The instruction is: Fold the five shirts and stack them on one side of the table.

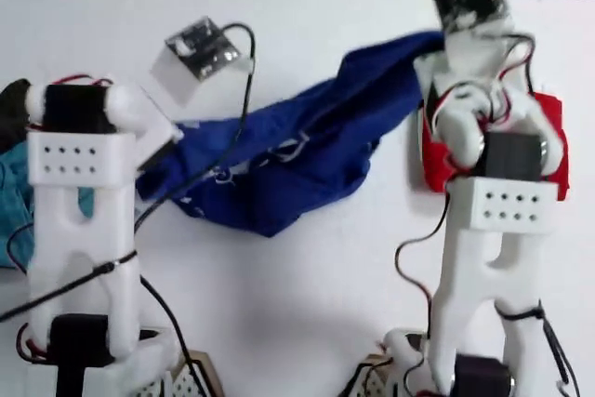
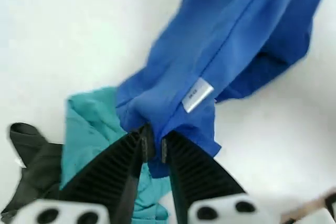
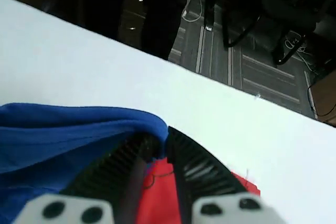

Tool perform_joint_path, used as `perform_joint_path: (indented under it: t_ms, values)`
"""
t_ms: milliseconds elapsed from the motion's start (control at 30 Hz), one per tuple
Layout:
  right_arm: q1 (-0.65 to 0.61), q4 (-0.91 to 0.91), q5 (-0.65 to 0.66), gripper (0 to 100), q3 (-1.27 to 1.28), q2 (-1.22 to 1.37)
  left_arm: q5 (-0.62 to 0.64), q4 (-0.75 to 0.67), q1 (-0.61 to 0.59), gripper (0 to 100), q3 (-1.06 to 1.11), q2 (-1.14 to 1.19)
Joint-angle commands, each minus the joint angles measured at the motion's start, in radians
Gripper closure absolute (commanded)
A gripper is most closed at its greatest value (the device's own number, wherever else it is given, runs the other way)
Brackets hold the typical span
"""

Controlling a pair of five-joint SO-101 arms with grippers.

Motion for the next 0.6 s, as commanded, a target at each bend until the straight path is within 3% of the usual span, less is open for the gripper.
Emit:
perform_joint_path:
  t_ms: [0, 367, 567]
  values:
    - [0.016, 0.047, -0.021, 97.9, -0.252, 0.047, 0.048, 0.009, 0.002, 97, -0.160, -0.044]
    - [-0.012, 0.249, -0.025, 97.9, -0.661, 0.071, 0.083, 0.002, 0.002, 97, -0.450, -0.187]
    - [-0.012, 0.271, -0.025, 97.9, -0.878, 0.071, 0.083, -0.029, -0.003, 97, -0.552, -0.242]
